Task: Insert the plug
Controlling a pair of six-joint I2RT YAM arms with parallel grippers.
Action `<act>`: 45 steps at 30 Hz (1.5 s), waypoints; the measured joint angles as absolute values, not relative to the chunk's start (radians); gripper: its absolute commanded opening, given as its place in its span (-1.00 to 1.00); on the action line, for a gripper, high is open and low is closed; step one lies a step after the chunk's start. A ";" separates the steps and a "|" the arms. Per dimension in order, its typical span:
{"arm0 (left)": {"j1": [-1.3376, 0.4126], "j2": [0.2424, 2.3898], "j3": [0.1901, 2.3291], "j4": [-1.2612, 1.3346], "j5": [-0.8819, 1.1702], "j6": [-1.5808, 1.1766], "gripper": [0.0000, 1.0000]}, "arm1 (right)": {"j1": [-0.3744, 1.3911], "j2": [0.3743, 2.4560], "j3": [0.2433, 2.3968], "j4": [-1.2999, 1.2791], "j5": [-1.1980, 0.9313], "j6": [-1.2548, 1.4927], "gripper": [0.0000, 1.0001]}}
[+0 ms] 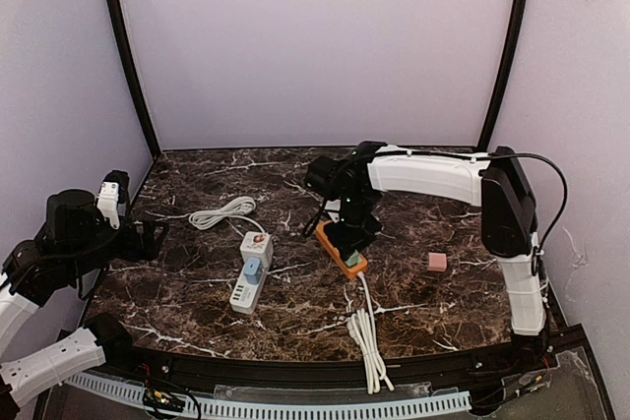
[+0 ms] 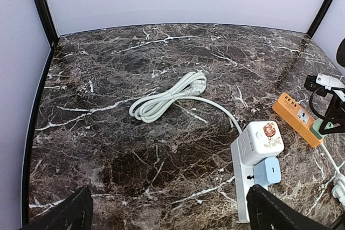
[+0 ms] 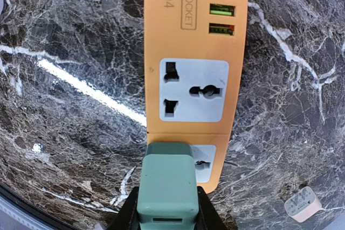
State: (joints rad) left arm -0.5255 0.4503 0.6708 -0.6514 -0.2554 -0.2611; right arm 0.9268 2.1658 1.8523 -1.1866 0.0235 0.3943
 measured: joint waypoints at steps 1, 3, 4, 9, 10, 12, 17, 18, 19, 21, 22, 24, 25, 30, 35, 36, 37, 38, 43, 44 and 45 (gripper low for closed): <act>-0.525 0.447 0.671 -0.651 -0.257 -0.261 0.99 | 0.927 2.167 1.855 -1.189 0.024 0.394 -0.45; -0.525 0.441 0.671 -0.651 -0.260 -0.261 0.99 | 0.927 2.167 1.857 -1.192 0.025 0.393 -0.31; -0.525 0.439 0.671 -0.651 -0.262 -0.262 0.99 | 0.927 2.168 1.858 -1.193 0.023 0.392 -0.24; -0.525 0.429 0.671 -0.651 -0.273 -0.262 0.99 | 0.942 2.207 1.855 -1.217 0.016 0.398 0.16; -0.525 0.427 0.671 -0.651 -0.275 -0.262 0.99 | 0.944 2.206 1.860 -1.224 0.019 0.400 0.22; -0.525 0.426 0.671 -0.651 -0.279 -0.261 0.99 | 0.945 2.205 1.873 -1.237 0.020 0.407 0.31; -0.525 0.424 0.671 -0.651 -0.288 -0.262 0.99 | 0.946 2.165 1.911 -1.248 0.022 0.418 0.54; -0.525 0.423 0.671 -0.651 -0.291 -0.262 0.99 | 0.944 2.146 1.913 -1.247 0.022 0.421 0.58; -0.525 0.423 0.671 -0.651 -0.294 -0.262 0.99 | 0.943 2.125 1.913 -1.245 0.022 0.426 0.62; -0.525 0.423 0.671 -0.651 -0.300 -0.262 0.99 | 0.941 2.072 1.905 -1.236 0.022 0.434 0.67; -0.525 0.423 0.671 -0.651 -0.303 -0.262 0.99 | 0.939 2.029 1.885 -1.217 0.020 0.438 0.69; -0.525 0.422 0.671 -0.651 -0.308 -0.261 0.99 | 0.932 1.944 1.830 -1.184 0.022 0.456 0.75; -0.525 0.422 0.671 -0.651 -0.310 -0.260 0.99 | 0.926 1.909 1.804 -1.172 0.025 0.470 0.78; -0.525 0.417 0.672 -0.651 -0.310 -0.240 0.99 | 0.894 1.756 1.621 -1.107 0.052 0.567 0.81; -0.525 0.440 0.715 -0.651 -0.247 -0.211 0.99 | 0.857 1.689 1.472 -1.091 0.080 0.694 0.80; -0.525 0.461 0.742 -0.652 -0.225 -0.206 0.99 | 0.849 1.676 1.445 -1.093 0.084 0.725 0.80; -0.525 0.480 0.763 -0.652 -0.210 -0.202 0.99 | 0.842 1.664 1.424 -1.100 0.090 0.752 0.81; -0.525 0.507 0.793 -0.655 -0.189 -0.198 0.99 | 0.835 1.652 1.407 -1.109 0.096 0.778 0.81; -0.525 0.624 0.919 -0.690 -0.097 -0.194 0.99 | 0.802 1.591 1.351 -1.155 0.124 0.870 0.79; -0.525 0.642 0.940 -0.700 -0.078 -0.195 0.99 | 0.796 1.579 1.335 -1.161 0.127 0.880 0.78; -0.525 0.660 0.960 -0.710 -0.058 -0.198 0.99 | 0.788 1.570 1.320 -1.169 0.129 0.891 0.77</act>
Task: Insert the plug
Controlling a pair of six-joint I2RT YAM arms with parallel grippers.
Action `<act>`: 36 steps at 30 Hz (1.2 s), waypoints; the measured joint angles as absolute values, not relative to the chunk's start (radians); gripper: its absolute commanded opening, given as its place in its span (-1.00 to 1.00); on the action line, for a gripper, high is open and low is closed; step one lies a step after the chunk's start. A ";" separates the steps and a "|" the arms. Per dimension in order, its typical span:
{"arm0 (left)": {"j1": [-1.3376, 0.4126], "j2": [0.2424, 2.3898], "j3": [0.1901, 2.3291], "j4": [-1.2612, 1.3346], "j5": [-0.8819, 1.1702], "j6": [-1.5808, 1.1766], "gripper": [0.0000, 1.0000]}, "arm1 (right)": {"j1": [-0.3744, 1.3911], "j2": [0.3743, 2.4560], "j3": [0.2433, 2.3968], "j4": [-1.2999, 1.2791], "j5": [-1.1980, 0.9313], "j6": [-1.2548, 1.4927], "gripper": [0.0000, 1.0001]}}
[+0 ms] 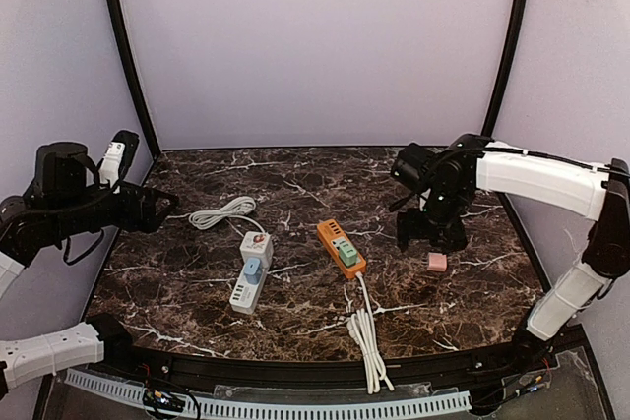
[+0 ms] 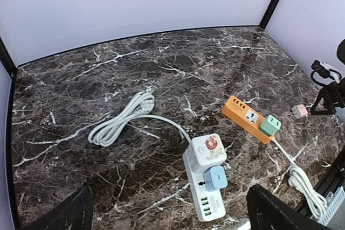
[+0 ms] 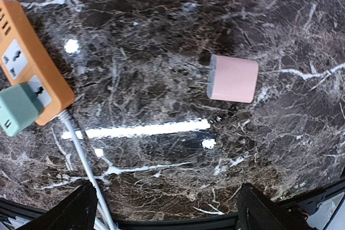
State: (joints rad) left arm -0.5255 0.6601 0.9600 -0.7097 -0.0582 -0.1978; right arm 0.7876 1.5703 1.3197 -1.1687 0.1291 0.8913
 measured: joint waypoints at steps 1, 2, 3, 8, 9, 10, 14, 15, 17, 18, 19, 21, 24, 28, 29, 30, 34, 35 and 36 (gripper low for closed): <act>-0.525 0.674 0.975 -0.717 -0.040 -0.201 0.99 | 0.780 1.564 1.305 -1.176 0.131 0.899 0.76; -0.525 0.692 0.994 -0.728 -0.015 -0.207 0.99 | 0.770 1.559 1.289 -1.179 0.131 0.905 0.75; -0.525 0.707 1.010 -0.736 0.004 -0.213 0.97 | 0.760 1.555 1.268 -1.181 0.131 0.908 0.75; -0.528 0.806 1.084 -0.762 0.103 -0.235 0.90 | 0.691 1.545 1.212 -1.168 0.123 0.892 0.75; -0.532 0.828 1.096 -0.761 0.116 -0.236 0.88 | 0.671 1.542 1.200 -1.163 0.120 0.880 0.75; -0.540 0.850 1.108 -0.761 0.123 -0.236 0.87 | 0.655 1.541 1.192 -1.156 0.117 0.868 0.75; -0.635 0.947 1.131 -0.736 0.130 -0.208 0.89 | 0.595 1.534 1.178 -1.123 0.110 0.816 0.75; -0.677 0.980 1.135 -0.724 0.126 -0.190 0.89 | 0.575 1.527 1.172 -1.106 0.100 0.799 0.74; -0.741 1.054 1.161 -0.706 0.119 -0.158 0.88 | 0.535 1.510 1.155 -1.071 0.080 0.770 0.72; -0.760 1.090 1.177 -0.695 0.117 -0.146 0.88 | 0.519 1.504 1.145 -1.055 0.066 0.757 0.71; -0.780 1.135 1.196 -0.681 0.115 -0.134 0.87 | 0.504 1.501 1.135 -1.038 0.056 0.744 0.70; -0.804 1.229 1.235 -0.643 0.107 -0.120 0.86 | 0.490 1.504 1.117 -1.009 0.041 0.722 0.68; -0.825 1.337 1.282 -0.599 0.090 -0.116 0.81 | 0.487 1.524 1.105 -0.979 0.024 0.693 0.61; -0.853 1.432 1.361 -0.572 0.070 -0.122 0.78 | 0.469 1.574 1.089 -0.927 -0.007 0.651 0.52; -0.862 1.441 1.375 -0.567 0.069 -0.124 0.78 | 0.461 1.588 1.083 -0.917 -0.010 0.640 0.49; -0.870 1.448 1.386 -0.561 0.068 -0.127 0.77 | 0.453 1.600 1.077 -0.909 -0.012 0.629 0.47; -0.887 1.449 1.404 -0.548 0.068 -0.121 0.75 | 0.426 1.629 1.046 -0.892 -0.012 0.591 0.38; -0.889 1.449 1.405 -0.548 0.069 -0.116 0.74 | 0.422 1.633 1.041 -0.890 -0.015 0.583 0.35; -0.889 1.449 1.405 -0.548 0.070 -0.111 0.74 | 0.419 1.635 1.038 -0.888 -0.019 0.578 0.32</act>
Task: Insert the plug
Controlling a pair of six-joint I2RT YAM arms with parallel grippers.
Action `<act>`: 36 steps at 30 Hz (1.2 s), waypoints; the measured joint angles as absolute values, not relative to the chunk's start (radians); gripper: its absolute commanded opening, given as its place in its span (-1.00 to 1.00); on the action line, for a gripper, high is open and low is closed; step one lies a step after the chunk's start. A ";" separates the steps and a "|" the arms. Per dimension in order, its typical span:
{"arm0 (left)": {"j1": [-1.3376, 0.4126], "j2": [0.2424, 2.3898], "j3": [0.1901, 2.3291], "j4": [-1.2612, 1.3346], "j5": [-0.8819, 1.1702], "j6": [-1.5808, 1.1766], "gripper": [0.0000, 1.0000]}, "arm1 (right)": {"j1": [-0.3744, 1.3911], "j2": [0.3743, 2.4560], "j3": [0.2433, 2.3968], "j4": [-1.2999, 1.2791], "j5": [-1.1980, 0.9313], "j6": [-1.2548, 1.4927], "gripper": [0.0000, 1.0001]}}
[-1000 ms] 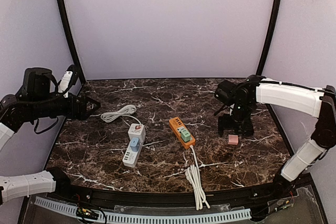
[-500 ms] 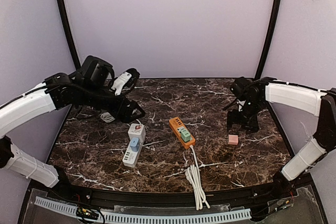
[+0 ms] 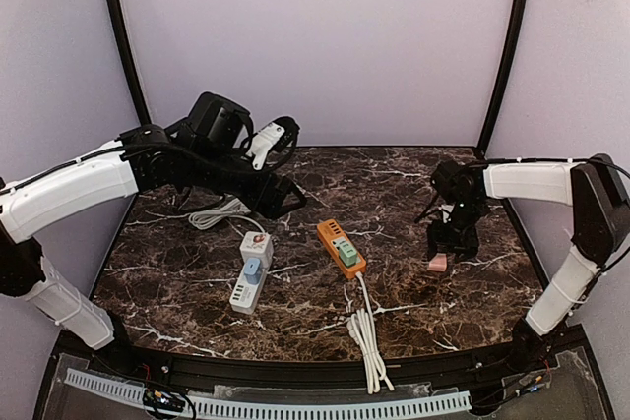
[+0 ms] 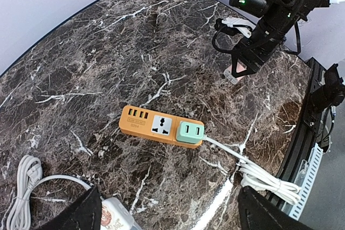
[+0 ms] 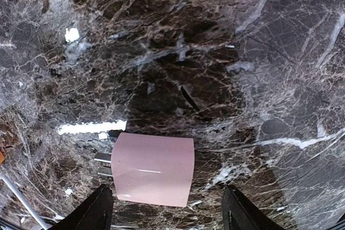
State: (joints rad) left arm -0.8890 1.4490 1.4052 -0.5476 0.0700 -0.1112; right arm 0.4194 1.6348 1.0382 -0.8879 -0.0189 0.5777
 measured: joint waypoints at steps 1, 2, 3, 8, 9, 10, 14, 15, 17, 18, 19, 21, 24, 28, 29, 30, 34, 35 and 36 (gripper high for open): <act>-0.889 1.450 1.405 -0.548 0.071 -0.104 0.73 | 0.418 1.636 1.037 -0.885 -0.023 0.570 0.29; -0.889 1.452 1.405 -0.548 0.072 -0.097 0.73 | 0.418 1.637 1.037 -0.882 -0.027 0.562 0.27; -0.889 1.454 1.405 -0.548 0.074 -0.089 0.73 | 0.417 1.640 1.037 -0.878 -0.030 0.557 0.23; -0.889 1.477 1.406 -0.546 0.093 -0.048 0.72 | 0.417 1.680 1.037 -0.855 -0.047 0.536 0.08; -0.889 1.481 1.406 -0.546 0.096 -0.039 0.72 | 0.417 1.687 1.037 -0.853 -0.049 0.534 0.03; -0.889 1.486 1.406 -0.546 0.098 -0.030 0.72 | 0.417 1.691 1.038 -0.852 -0.051 0.535 -0.03; -0.889 1.496 1.406 -0.543 0.115 0.012 0.72 | 0.417 1.692 1.048 -0.867 -0.044 0.534 -0.31; -0.889 1.498 1.406 -0.540 0.120 0.020 0.72 | 0.417 1.692 1.053 -0.870 -0.041 0.536 -0.36; -0.889 1.500 1.406 -0.527 0.132 0.039 0.74 | 0.417 1.692 1.066 -0.882 -0.036 0.527 -0.46; -0.889 1.502 1.406 -0.519 0.139 0.047 0.78 | 0.417 1.692 1.073 -0.889 -0.035 0.524 -0.50; -0.889 1.505 1.406 -0.512 0.147 0.057 0.80 | 0.417 1.690 1.084 -0.899 -0.036 0.522 -0.51; -0.889 1.514 1.406 -0.497 0.159 0.073 0.88 | 0.417 1.679 1.103 -0.916 -0.037 0.520 -0.52; -0.889 1.533 1.406 -0.472 0.177 0.099 0.97 | 0.417 1.640 1.142 -0.948 -0.053 0.519 -0.53; -0.889 1.559 1.406 -0.435 0.199 0.133 0.98 | 0.417 1.565 1.198 -0.968 -0.118 0.516 -0.54; -0.889 1.563 1.406 -0.427 0.206 0.143 0.97 | 0.417 1.544 1.214 -0.970 -0.149 0.517 -0.54; -0.889 1.567 1.406 -0.418 0.216 0.152 0.97 | 0.417 1.529 1.225 -0.969 -0.174 0.517 -0.55; -0.889 1.574 1.406 -0.380 0.272 0.194 0.98 | 0.417 1.478 1.255 -0.962 -0.303 0.519 -0.55; -0.889 1.574 1.406 -0.367 0.288 0.207 0.97 | 0.417 1.469 1.257 -0.957 -0.337 0.522 -0.56; -0.889 1.574 1.406 -0.356 0.302 0.216 0.98 | 0.417 1.462 1.258 -0.952 -0.369 0.528 -0.56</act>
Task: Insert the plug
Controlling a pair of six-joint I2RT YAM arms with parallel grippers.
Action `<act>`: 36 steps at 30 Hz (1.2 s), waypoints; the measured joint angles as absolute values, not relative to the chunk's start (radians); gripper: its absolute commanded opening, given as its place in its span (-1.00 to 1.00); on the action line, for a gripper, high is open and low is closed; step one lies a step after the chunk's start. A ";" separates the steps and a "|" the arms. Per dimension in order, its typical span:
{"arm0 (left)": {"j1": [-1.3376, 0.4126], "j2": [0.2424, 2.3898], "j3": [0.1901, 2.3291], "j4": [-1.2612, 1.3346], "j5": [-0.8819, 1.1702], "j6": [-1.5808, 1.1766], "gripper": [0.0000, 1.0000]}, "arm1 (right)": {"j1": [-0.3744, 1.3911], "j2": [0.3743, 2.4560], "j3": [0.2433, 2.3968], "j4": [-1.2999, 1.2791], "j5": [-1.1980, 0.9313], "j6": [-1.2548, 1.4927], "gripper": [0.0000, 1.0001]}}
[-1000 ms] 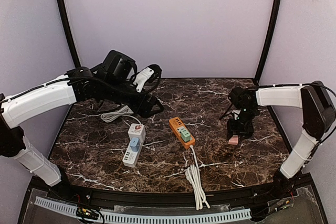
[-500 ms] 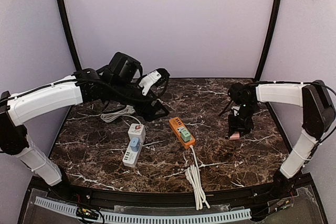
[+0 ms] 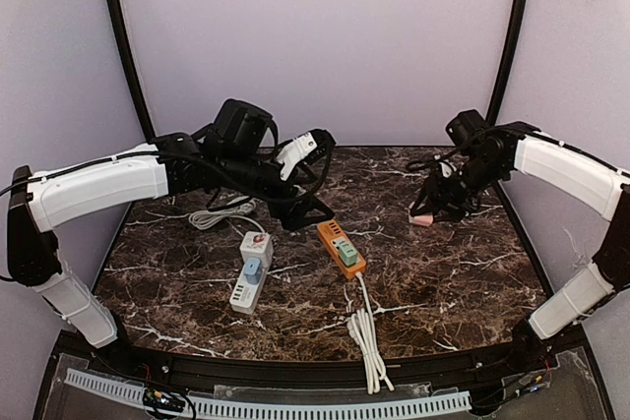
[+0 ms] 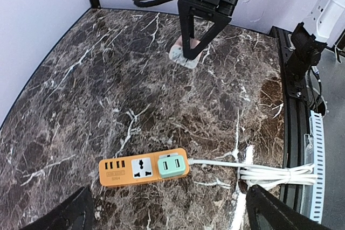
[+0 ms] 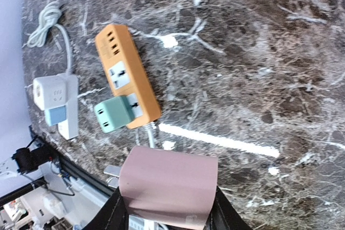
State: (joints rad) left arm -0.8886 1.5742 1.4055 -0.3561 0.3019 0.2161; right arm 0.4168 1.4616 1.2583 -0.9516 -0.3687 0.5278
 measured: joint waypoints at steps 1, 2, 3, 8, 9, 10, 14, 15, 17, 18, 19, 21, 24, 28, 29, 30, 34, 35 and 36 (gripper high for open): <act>-0.889 1.574 1.405 -0.344 0.316 0.227 0.98 | 0.417 1.457 1.260 -0.947 -0.400 0.533 -0.56; -0.889 1.574 1.405 -0.331 0.332 0.239 0.98 | 0.417 1.453 1.262 -0.941 -0.428 0.538 -0.56; -0.889 1.574 1.404 -0.316 0.348 0.252 0.97 | 0.417 1.449 1.265 -0.934 -0.457 0.545 -0.56; -0.889 1.574 1.375 -0.236 0.416 0.309 0.97 | 0.435 1.430 1.300 -0.887 -0.577 0.603 -0.57; -0.889 1.574 1.369 -0.224 0.425 0.318 0.97 | 0.443 1.427 1.314 -0.877 -0.593 0.615 -0.57; -0.889 1.574 1.362 -0.210 0.432 0.331 0.97 | 0.454 1.427 1.329 -0.867 -0.607 0.628 -0.57; -0.889 1.574 1.357 -0.163 0.445 0.376 0.98 | 0.505 1.427 1.391 -0.839 -0.634 0.676 -0.58; -0.889 1.574 1.357 -0.151 0.447 0.385 0.97 | 0.520 1.428 1.407 -0.832 -0.635 0.692 -0.58; -0.889 1.574 1.357 -0.131 0.447 0.406 0.97 | 0.549 1.430 1.435 -0.822 -0.635 0.718 -0.58; -0.889 1.574 1.357 -0.125 0.446 0.414 0.97 | 0.565 1.430 1.446 -0.815 -0.634 0.732 -0.59; -0.889 1.574 1.357 -0.118 0.445 0.424 0.97 | 0.578 1.430 1.454 -0.809 -0.633 0.743 -0.59; -0.891 1.574 1.357 -0.107 0.443 0.439 0.96 | 0.601 1.431 1.464 -0.801 -0.630 0.765 -0.59; -0.894 1.574 1.359 -0.101 0.436 0.458 0.92 | 0.639 1.439 1.468 -0.790 -0.623 0.800 -0.60; -0.898 1.575 1.371 -0.102 0.433 0.471 0.83 | 0.676 1.464 1.479 -0.785 -0.605 0.839 -0.61; -0.900 1.575 1.376 -0.101 0.432 0.472 0.81 | 0.685 1.472 1.481 -0.784 -0.599 0.851 -0.61; -0.901 1.575 1.381 -0.101 0.432 0.474 0.78 | 0.691 1.475 1.482 -0.784 -0.595 0.855 -0.61; -0.908 1.580 1.394 -0.099 0.432 0.478 0.70 | 0.719 1.489 1.489 -0.782 -0.579 0.878 -0.62; -0.910 1.583 1.396 -0.099 0.432 0.478 0.69 | 0.724 1.493 1.492 -0.781 -0.576 0.882 -0.62; -0.912 1.588 1.400 -0.100 0.433 0.478 0.68 | 0.727 1.493 1.493 -0.780 -0.575 0.886 -0.62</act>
State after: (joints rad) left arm -0.9119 1.5875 1.3998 -0.1001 0.4328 0.4778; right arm 0.7273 1.4933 1.4933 -0.7803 -0.5751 0.8860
